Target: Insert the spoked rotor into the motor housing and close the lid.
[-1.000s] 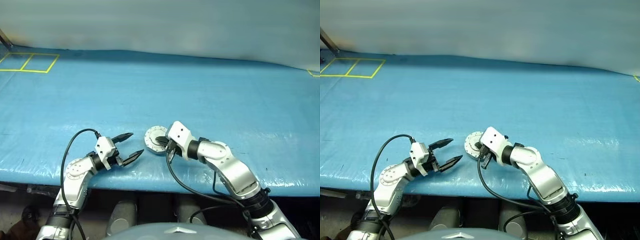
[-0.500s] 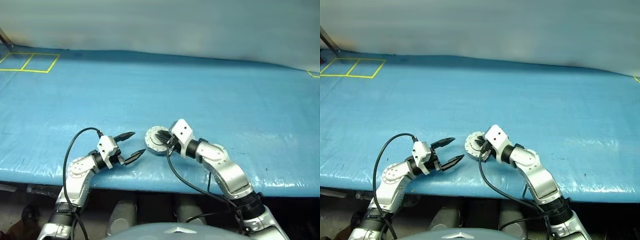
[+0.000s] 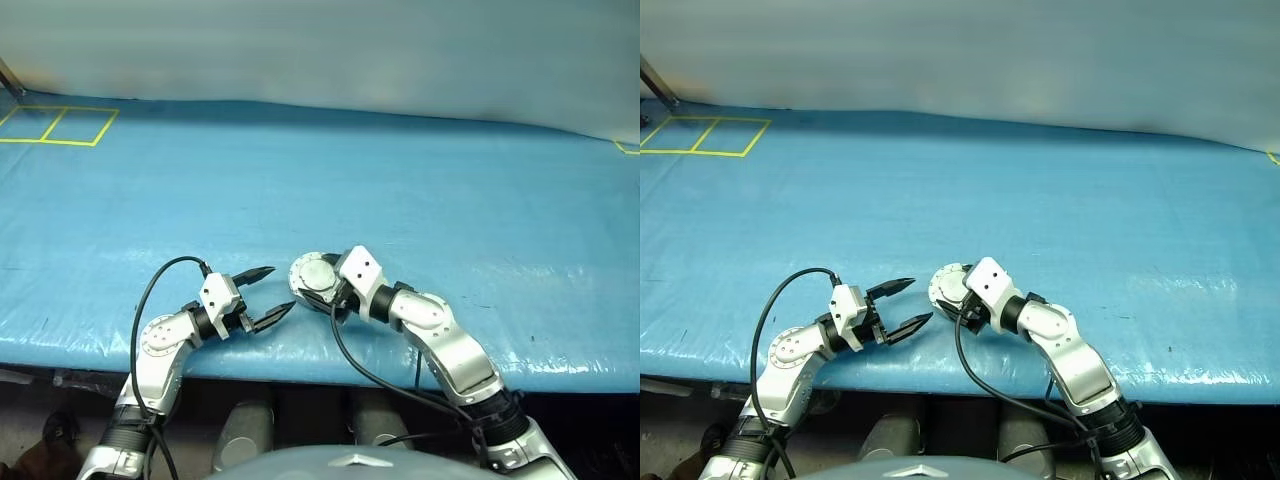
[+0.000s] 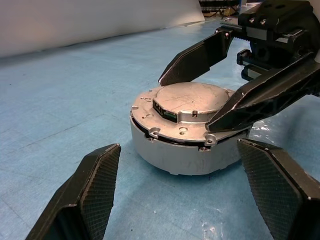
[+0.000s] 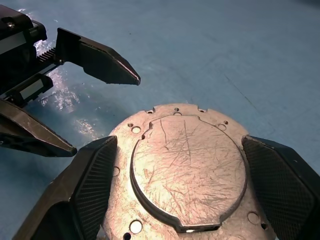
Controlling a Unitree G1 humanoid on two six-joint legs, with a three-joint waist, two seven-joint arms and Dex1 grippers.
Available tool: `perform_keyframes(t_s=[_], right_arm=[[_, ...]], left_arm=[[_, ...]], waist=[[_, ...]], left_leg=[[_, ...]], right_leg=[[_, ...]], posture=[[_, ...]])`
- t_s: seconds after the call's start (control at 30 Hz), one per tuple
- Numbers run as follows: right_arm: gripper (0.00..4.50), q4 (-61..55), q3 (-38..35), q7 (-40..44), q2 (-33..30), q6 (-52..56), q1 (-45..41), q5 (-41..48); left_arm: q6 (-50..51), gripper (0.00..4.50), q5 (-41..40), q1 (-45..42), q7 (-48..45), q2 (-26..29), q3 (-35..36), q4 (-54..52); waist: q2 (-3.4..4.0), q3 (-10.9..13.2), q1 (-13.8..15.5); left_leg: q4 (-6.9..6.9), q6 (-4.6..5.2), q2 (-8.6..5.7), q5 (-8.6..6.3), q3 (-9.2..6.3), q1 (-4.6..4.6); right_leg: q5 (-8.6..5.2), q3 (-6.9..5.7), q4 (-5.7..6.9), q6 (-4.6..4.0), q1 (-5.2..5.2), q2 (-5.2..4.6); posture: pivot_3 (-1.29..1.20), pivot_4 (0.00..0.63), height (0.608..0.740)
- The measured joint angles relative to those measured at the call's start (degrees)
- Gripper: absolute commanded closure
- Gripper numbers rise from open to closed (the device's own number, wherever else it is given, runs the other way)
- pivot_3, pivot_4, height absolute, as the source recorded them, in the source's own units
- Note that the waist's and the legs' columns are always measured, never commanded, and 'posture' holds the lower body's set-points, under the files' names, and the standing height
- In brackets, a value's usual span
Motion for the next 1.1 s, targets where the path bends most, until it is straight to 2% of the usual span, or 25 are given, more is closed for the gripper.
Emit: perform_keyframes(t_s=[0.07, 0.17, 0.23, 0.63, 1.1], right_arm=[[0.26, 0.0, 0.3, -0.1, 0.0, -0.1, 0.0, -0.4], [0.83, 0.4, 0.3, -0.6, 0.7, 0.0, 0.0, -0.6], [1.44, 0.7, -0.2, -0.8, 1.0, 0.1, -0.1, -0.4], [1.47, 0.4, -2.0, 0.1, 3.3, 5.1, -0.9, 3.6], [1.47, 0.5, 1.6, 0.0, 0.0, 2.4, -2.4, -1.1]], left_arm=[[0.0, 0.41, 0.3, 0.0, 0.0, 0.0, -0.1, 0.0], [0.0, 0.41, 0.3, 0.0, 0.0, 0.0, -0.2, 0.0], [0.0, 0.41, 0.4, -0.1, 0.1, 0.0, -0.2, 0.0], [-0.4, 0.41, 0.5, -0.1, 0.8, 0.3, -0.2, 0.0], [0.4, 0.41, 0.4, 0.1, 1.3, 0.6, -0.2, 0.0]], waist=[[0.00, 0.0, 0.0], [0.00, 0.0, 0.0], [0.00, 0.0, 0.0], [0.01, 0.0, 0.0], [0.00, 0.0, 0.0]], left_leg=[[0.00, 0.00, 0.00, 0.00, 0.00, 0.01], [0.01, 0.00, 0.00, 0.00, 0.00, 0.02], [0.02, 0.00, 0.00, 0.00, 0.00, 0.02], [-0.02, 0.00, 0.00, 0.00, -0.01, -0.02], [0.05, 0.00, 0.00, 0.00, -0.01, 0.02]], right_leg=[[0.00, 0.00, 0.00, 0.00, 0.01, 0.00], [0.00, 0.00, 0.00, 0.00, 0.02, 0.00], [0.00, 0.00, 0.00, 0.00, 0.03, 0.00], [0.00, 0.00, -0.01, -0.01, -0.02, 0.00], [0.00, 0.00, 0.00, 0.00, 0.04, 0.00]], posture=[[0.00, 0.150, 0.740], [0.00, 0.150, 0.740], [0.00, 0.150, 0.740], [0.00, 0.150, 0.740], [0.00, 0.150, 0.740]])
